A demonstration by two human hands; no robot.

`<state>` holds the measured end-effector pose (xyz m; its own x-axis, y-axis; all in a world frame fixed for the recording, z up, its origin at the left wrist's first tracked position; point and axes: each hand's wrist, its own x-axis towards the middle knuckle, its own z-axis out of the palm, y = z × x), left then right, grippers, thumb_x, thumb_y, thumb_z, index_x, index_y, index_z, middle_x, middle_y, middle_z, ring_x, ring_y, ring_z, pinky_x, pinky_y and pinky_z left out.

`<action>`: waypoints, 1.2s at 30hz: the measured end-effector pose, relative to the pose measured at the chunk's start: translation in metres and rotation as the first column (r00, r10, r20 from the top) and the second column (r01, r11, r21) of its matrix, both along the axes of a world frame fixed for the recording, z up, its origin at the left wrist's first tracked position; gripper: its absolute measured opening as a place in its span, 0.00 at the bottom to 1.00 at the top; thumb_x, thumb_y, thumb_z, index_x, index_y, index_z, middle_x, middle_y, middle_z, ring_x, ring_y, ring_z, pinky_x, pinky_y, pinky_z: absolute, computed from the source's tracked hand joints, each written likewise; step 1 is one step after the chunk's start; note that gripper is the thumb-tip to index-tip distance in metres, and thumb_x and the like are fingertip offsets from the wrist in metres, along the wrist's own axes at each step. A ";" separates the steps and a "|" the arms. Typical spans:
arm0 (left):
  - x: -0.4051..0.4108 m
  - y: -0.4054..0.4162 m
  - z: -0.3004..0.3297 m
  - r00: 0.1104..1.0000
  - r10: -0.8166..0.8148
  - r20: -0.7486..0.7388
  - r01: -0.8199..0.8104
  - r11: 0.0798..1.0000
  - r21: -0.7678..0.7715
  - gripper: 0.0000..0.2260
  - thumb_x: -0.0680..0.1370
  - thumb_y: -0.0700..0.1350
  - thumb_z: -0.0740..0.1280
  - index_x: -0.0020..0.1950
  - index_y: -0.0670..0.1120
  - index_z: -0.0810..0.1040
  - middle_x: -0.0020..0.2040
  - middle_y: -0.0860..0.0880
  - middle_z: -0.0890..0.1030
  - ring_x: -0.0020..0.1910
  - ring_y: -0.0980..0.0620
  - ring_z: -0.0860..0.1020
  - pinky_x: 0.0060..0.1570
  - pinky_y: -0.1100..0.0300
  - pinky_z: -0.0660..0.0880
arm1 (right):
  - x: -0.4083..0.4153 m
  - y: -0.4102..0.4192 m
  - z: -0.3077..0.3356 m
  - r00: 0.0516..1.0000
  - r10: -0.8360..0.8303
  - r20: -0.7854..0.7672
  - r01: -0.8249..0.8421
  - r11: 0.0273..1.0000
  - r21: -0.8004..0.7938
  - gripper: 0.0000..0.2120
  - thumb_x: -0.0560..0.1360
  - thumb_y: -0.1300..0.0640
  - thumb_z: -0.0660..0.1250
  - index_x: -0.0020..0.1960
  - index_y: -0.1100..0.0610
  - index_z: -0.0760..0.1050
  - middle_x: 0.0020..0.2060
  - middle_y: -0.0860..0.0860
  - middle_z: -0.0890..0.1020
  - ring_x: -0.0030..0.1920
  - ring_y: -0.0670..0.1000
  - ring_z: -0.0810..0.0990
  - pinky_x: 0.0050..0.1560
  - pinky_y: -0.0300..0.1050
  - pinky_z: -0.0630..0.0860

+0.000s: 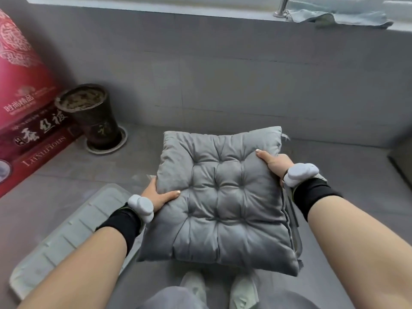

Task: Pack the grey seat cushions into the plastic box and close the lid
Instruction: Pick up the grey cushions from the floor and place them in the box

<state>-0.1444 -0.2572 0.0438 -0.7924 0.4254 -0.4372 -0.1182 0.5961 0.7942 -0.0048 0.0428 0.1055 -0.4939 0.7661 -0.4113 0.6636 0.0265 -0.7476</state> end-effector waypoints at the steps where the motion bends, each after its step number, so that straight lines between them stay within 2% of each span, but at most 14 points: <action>1: -0.001 0.000 -0.003 1.000 0.006 0.003 -0.006 1.000 -0.017 0.39 0.67 0.50 0.77 0.72 0.45 0.62 0.64 0.48 0.74 0.62 0.49 0.73 0.62 0.58 0.68 | -0.001 -0.003 -0.003 1.000 0.023 0.005 -0.023 1.000 -0.001 0.35 0.71 0.40 0.67 0.65 0.67 0.71 0.60 0.58 0.78 0.61 0.58 0.76 0.52 0.42 0.68; 4: -0.007 0.001 -0.021 1.000 0.005 0.000 -0.005 0.993 -0.114 0.46 0.57 0.62 0.75 0.70 0.47 0.64 0.65 0.44 0.75 0.63 0.43 0.74 0.66 0.50 0.69 | -0.002 -0.005 -0.019 0.996 0.090 -0.018 -0.090 0.995 -0.036 0.29 0.66 0.42 0.73 0.58 0.62 0.78 0.55 0.56 0.82 0.58 0.56 0.80 0.60 0.48 0.75; 7: -0.009 0.006 -0.036 1.000 -0.014 0.007 0.015 0.986 -0.164 0.35 0.68 0.55 0.74 0.68 0.43 0.63 0.64 0.42 0.74 0.62 0.42 0.74 0.63 0.53 0.70 | -0.002 0.013 -0.056 0.979 0.197 0.048 -0.197 0.980 -0.001 0.40 0.51 0.32 0.75 0.54 0.58 0.80 0.51 0.56 0.84 0.56 0.58 0.81 0.60 0.55 0.77; 9: -0.007 0.010 -0.041 1.000 -0.029 0.001 0.028 0.983 -0.181 0.33 0.72 0.50 0.72 0.69 0.40 0.60 0.65 0.40 0.72 0.63 0.41 0.73 0.62 0.54 0.68 | 0.000 0.008 -0.056 0.961 0.260 0.097 -0.266 0.963 0.054 0.45 0.50 0.31 0.75 0.58 0.57 0.77 0.55 0.55 0.82 0.58 0.56 0.80 0.62 0.54 0.75; 11: -0.005 0.012 -0.049 0.999 -0.038 -0.027 0.032 0.982 -0.184 0.36 0.72 0.45 0.73 0.71 0.39 0.56 0.68 0.39 0.68 0.65 0.41 0.70 0.64 0.55 0.65 | 0.006 -0.007 -0.045 0.944 0.298 0.143 -0.310 0.948 0.069 0.46 0.58 0.42 0.79 0.69 0.59 0.66 0.66 0.54 0.73 0.68 0.54 0.71 0.69 0.49 0.67; 12: -0.004 0.013 -0.053 0.997 -0.053 -0.057 0.043 0.984 -0.174 0.38 0.71 0.43 0.74 0.72 0.39 0.54 0.69 0.39 0.66 0.67 0.42 0.69 0.65 0.55 0.64 | 0.009 -0.011 -0.046 0.939 0.303 0.164 -0.318 0.945 0.074 0.50 0.61 0.47 0.79 0.74 0.60 0.57 0.72 0.55 0.65 0.73 0.54 0.63 0.72 0.47 0.61; 14: -0.005 0.014 -0.056 0.987 -0.121 -0.106 0.103 0.981 -0.166 0.45 0.68 0.40 0.76 0.74 0.42 0.50 0.71 0.40 0.63 0.69 0.42 0.66 0.67 0.56 0.62 | 0.016 -0.014 -0.058 0.923 0.331 0.194 -0.350 0.933 0.077 0.60 0.62 0.52 0.80 0.78 0.57 0.40 0.77 0.54 0.51 0.77 0.53 0.52 0.73 0.44 0.53; 16: -0.009 0.014 -0.057 0.965 -0.245 -0.098 0.218 0.950 -0.225 0.54 0.65 0.41 0.78 0.77 0.50 0.42 0.71 0.40 0.64 0.69 0.41 0.67 0.67 0.53 0.64 | 0.019 -0.015 -0.071 0.893 0.393 0.218 -0.419 0.904 0.088 0.67 0.59 0.52 0.81 0.77 0.51 0.32 0.77 0.59 0.51 0.77 0.57 0.52 0.74 0.47 0.54; 18: -0.014 0.014 -0.057 0.937 -0.345 -0.057 0.311 0.895 -0.321 0.58 0.63 0.44 0.79 0.76 0.59 0.37 0.63 0.37 0.69 0.64 0.38 0.72 0.65 0.52 0.69 | 0.021 -0.016 -0.081 0.836 0.466 0.291 -0.514 0.851 0.113 0.69 0.54 0.48 0.83 0.76 0.42 0.34 0.74 0.63 0.56 0.76 0.61 0.55 0.74 0.53 0.57; 20: -0.015 0.015 -0.057 0.913 -0.408 -0.019 0.364 0.834 -0.415 0.58 0.63 0.47 0.79 0.74 0.64 0.37 0.54 0.38 0.68 0.59 0.37 0.74 0.64 0.52 0.70 | 0.024 -0.018 -0.086 0.779 0.516 0.356 -0.582 0.807 0.104 0.68 0.52 0.47 0.83 0.75 0.37 0.38 0.71 0.63 0.55 0.76 0.63 0.53 0.74 0.53 0.57; 24: -0.018 0.022 -0.064 0.891 -0.453 -0.004 0.387 0.766 -0.513 0.58 0.63 0.48 0.79 0.74 0.65 0.37 0.62 0.35 0.64 0.62 0.33 0.70 0.67 0.47 0.67 | 0.026 -0.021 -0.101 0.730 0.547 0.409 -0.631 0.770 0.097 0.69 0.51 0.52 0.84 0.73 0.33 0.37 0.69 0.61 0.54 0.73 0.66 0.58 0.72 0.54 0.62; 28: -0.023 0.026 -0.078 0.878 -0.477 0.037 0.416 0.722 -0.553 0.57 0.64 0.47 0.79 0.74 0.65 0.36 0.69 0.32 0.58 0.66 0.30 0.67 0.67 0.45 0.67 | 0.025 -0.019 -0.117 0.710 0.539 0.453 -0.638 0.765 0.091 0.67 0.54 0.55 0.83 0.74 0.36 0.37 0.69 0.61 0.53 0.71 0.67 0.61 0.70 0.53 0.64; 33: -0.029 0.033 -0.097 0.872 -0.487 0.051 0.423 0.695 -0.582 0.57 0.65 0.46 0.79 0.74 0.64 0.36 0.71 0.33 0.56 0.66 0.29 0.67 0.65 0.43 0.69 | 0.021 -0.016 -0.136 0.708 0.528 0.470 -0.635 0.767 0.095 0.66 0.56 0.58 0.82 0.75 0.38 0.36 0.68 0.61 0.53 0.69 0.66 0.64 0.70 0.52 0.67; 36: -0.031 0.038 -0.109 0.872 -0.488 0.046 0.416 0.686 -0.597 0.56 0.66 0.46 0.78 0.75 0.63 0.37 0.71 0.35 0.55 0.66 0.31 0.68 0.64 0.44 0.70 | 0.019 -0.013 -0.152 0.704 0.522 0.481 -0.634 0.768 0.094 0.66 0.58 0.61 0.80 0.74 0.38 0.35 0.67 0.59 0.54 0.66 0.66 0.69 0.66 0.50 0.71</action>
